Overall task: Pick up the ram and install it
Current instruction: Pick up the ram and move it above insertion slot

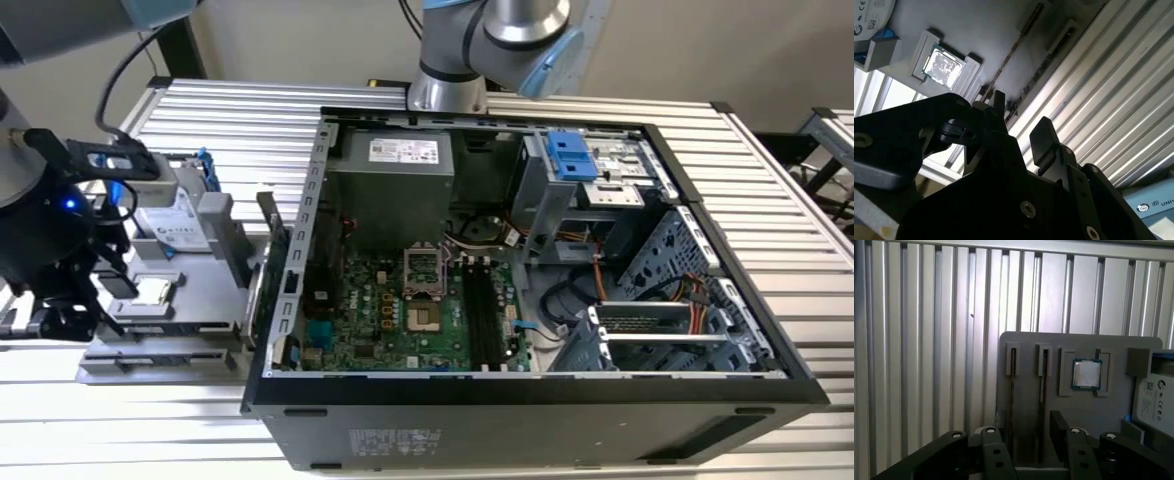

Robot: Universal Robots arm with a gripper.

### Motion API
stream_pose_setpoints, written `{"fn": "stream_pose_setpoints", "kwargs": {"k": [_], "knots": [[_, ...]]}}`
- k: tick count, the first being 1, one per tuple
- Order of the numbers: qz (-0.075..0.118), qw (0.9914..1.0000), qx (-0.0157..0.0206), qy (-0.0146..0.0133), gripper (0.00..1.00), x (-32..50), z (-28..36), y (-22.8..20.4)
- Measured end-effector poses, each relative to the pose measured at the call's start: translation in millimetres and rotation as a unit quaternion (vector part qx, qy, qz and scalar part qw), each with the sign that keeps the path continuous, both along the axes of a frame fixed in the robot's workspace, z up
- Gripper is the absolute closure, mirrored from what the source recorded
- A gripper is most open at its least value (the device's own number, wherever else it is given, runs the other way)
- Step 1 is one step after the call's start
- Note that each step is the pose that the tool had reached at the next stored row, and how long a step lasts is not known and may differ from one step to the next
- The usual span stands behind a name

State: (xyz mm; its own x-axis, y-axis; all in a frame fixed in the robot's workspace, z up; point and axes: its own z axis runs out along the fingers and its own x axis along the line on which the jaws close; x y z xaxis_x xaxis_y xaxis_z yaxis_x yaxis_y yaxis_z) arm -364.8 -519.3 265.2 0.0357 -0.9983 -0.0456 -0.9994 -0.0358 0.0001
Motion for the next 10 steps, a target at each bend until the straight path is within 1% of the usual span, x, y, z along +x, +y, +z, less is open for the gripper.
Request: {"fn": "stream_pose_setpoints", "kwargs": {"k": [7,10], "knots": [[0.0,1.0,0.0,0.0,0.0,0.0,-10.1,-0.1],[0.0,1.0,0.0,0.0001,0.0,0.0,-13.7,-2.0]]}}
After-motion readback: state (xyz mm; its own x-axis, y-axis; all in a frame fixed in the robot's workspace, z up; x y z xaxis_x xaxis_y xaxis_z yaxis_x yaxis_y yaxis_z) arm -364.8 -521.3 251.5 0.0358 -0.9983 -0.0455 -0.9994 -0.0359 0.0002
